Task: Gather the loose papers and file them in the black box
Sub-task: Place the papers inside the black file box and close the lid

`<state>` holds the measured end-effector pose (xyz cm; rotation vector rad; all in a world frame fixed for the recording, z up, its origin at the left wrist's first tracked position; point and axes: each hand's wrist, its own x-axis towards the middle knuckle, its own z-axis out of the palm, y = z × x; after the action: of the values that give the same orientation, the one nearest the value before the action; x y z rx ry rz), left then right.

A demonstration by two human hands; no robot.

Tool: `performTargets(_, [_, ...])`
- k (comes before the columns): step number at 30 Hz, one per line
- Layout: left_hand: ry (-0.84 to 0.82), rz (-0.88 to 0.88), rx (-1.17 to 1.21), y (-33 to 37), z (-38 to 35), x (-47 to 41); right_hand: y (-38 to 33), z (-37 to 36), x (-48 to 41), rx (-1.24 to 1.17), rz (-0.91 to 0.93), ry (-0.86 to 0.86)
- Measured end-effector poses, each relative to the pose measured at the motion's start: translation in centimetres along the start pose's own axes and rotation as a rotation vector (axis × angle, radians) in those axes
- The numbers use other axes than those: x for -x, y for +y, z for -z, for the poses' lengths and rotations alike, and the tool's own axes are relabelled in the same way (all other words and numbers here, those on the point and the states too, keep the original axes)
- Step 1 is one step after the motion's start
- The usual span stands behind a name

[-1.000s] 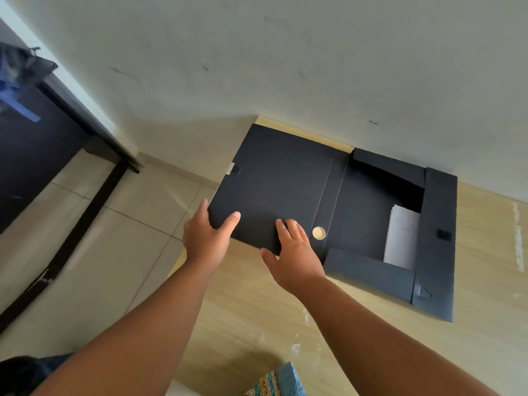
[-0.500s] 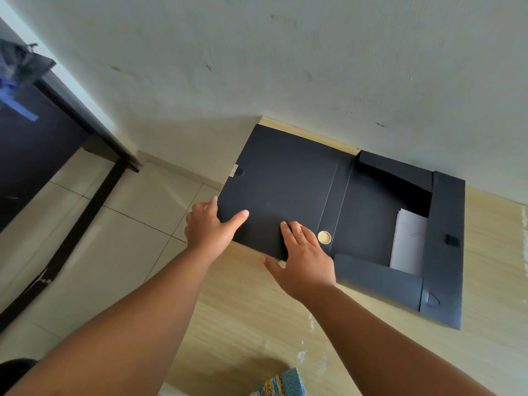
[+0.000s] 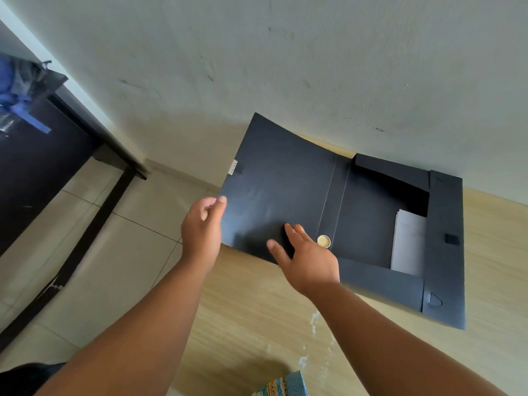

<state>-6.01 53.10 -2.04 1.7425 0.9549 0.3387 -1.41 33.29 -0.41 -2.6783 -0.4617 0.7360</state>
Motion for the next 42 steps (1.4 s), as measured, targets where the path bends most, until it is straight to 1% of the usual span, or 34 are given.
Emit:
performTargets(1, [-0.062,0.063,0.086,0.7,0.3,0.0,-0.2,0.6,-0.3,-0.091,-0.055,-0.005])
performTargets(2, [-0.147,0.167,0.204,1.7,0.6,0.3,-0.5,1.4,-0.4,-0.224,-0.109,-0.016])
performTargets(3, [-0.236,0.250,0.339,2.8,0.8,0.8,-0.9,2.4,-0.5,-0.402,-0.155,-0.023])
performTargets(4, [-0.328,0.289,0.467,4.0,0.9,1.6,-1.3,3.5,-0.4,-0.598,-0.191,-0.026])
performTargets(5, [-0.428,0.296,0.568,5.1,0.9,2.4,-1.7,4.7,-0.1,-0.759,-0.219,-0.029])
performTargets(6, [-0.514,0.293,0.662,6.1,0.7,3.2,-2.0,5.7,0.0,-0.856,-0.242,-0.033])
performTargets(8, [-0.648,0.287,0.752,7.9,-0.1,5.0,-2.3,7.6,0.7,-0.928,-0.272,-0.027])
performTargets(10, [-0.771,0.231,0.726,9.2,-1.8,6.2,-2.0,9.4,1.5,-0.982,-0.276,-0.018])
performTargets(12, [-0.834,0.178,0.642,10.5,-3.9,7.6,-1.3,11.3,2.5,-1.109,-0.261,-0.023])
performTargets(14, [-0.903,0.055,0.529,11.3,-6.2,9.1,0.1,13.2,3.7,-1.223,-0.260,-0.013])
performTargets(16, [-0.926,-0.053,0.430,12.0,-8.5,10.9,2.2,14.8,4.7,-1.302,-0.293,0.033])
performTargets(17, [-0.936,-0.078,0.393,12.3,-9.7,11.8,3.4,15.7,5.2,-1.330,-0.316,0.064])
performTargets(19, [-0.906,-0.169,0.259,13.0,-11.7,13.8,6.5,16.9,6.1,-1.307,-0.375,0.150])
performTargets(22, [-0.805,-0.366,0.005,13.1,-15.0,15.3,12.8,17.3,6.9,-1.154,-0.423,0.275])
performTargets(24, [-0.783,-0.469,-0.166,12.0,-17.3,15.7,16.9,16.6,7.5,-1.023,-0.456,0.313])
performTargets(25, [-0.780,-0.504,-0.288,11.3,-18.4,15.8,18.9,16.0,7.7,-0.972,-0.482,0.325])
performTargets(27, [-0.744,-0.491,-0.560,9.9,-20.3,16.0,21.9,14.6,7.7,-0.913,-0.541,0.336])
performTargets(28, [-0.723,-0.493,-0.662,9.2,-21.1,16.1,23.1,13.9,7.8,-0.884,-0.566,0.339])
performTargets(30, [-0.675,-0.554,-0.808,8.2,-22.4,16.2,24.8,12.6,8.0,-0.831,-0.607,0.319])
performTargets(33, [-0.604,-0.628,-0.925,6.8,-23.9,15.8,26.6,11.0,8.1,-0.763,-0.619,0.316])
performTargets(36, [-0.613,-0.640,-1.033,5.1,-24.7,15.5,26.9,10.2,8.0,-0.676,-0.611,0.391])
performTargets(38, [-0.577,-0.699,-1.095,4.0,-24.8,15.6,26.9,9.3,7.9,-0.548,-0.578,0.438])
performTargets(40, [-0.530,-0.737,-1.105,3.4,-25.0,15.7,26.7,8.4,7.4,-0.348,-0.481,0.466])
performTargets(42, [-0.510,-0.746,-1.113,3.2,-25.2,15.7,26.9,7.7,6.6,-0.160,-0.386,0.369])
